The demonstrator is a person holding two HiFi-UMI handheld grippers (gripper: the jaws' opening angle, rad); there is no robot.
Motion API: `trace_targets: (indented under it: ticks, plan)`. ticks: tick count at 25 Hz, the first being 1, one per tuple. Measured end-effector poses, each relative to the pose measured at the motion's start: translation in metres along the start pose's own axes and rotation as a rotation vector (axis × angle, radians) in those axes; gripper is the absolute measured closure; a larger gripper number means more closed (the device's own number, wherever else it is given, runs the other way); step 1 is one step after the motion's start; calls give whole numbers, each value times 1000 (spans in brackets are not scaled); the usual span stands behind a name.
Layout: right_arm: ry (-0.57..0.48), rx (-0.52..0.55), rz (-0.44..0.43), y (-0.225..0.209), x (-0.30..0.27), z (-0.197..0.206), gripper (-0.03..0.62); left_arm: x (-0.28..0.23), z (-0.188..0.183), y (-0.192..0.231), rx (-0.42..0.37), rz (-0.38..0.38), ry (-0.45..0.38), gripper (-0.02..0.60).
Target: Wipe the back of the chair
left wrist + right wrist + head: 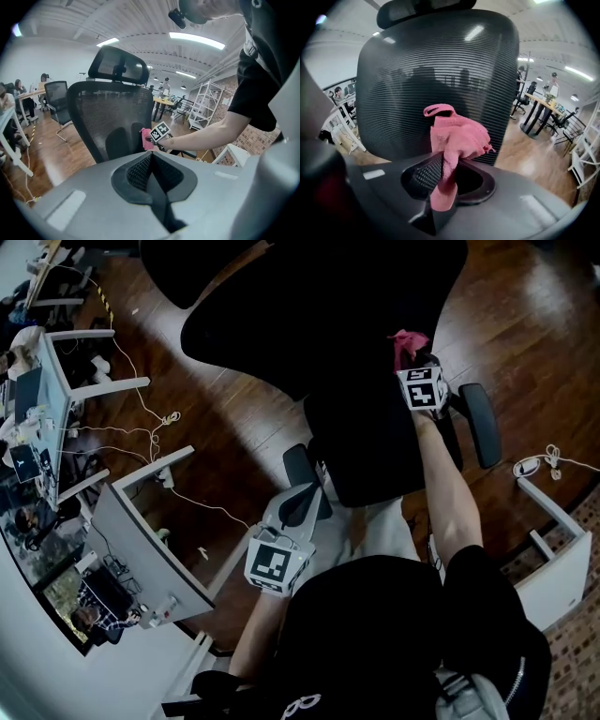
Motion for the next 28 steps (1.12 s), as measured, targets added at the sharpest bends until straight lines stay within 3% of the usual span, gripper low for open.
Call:
trace_targets:
  ticks: [13, 17, 23, 28]
  plan:
    - [-26, 170, -266, 230, -17, -34, 523, 61, 37, 52, 59, -66, -13, 589]
    - [-35, 237, -334, 280, -14, -42, 523, 74, 41, 62, 62, -78, -21, 589]
    - [-37, 334, -401, 313, -18, -30, 523, 84, 52, 69, 66, -90, -5, 589]
    - [-16, 337, -354, 271, -25, -9, 522, 78, 59, 62, 59, -80, 12, 589]
Point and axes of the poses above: the fingertips, and each gripper's own axes: x backward along the fingers, y to its left, z out of its underside, the point moved 2 cm from there along x, backward along the fingers, and after that the axes turned 5 degrees about x, right-handed, at the moved point
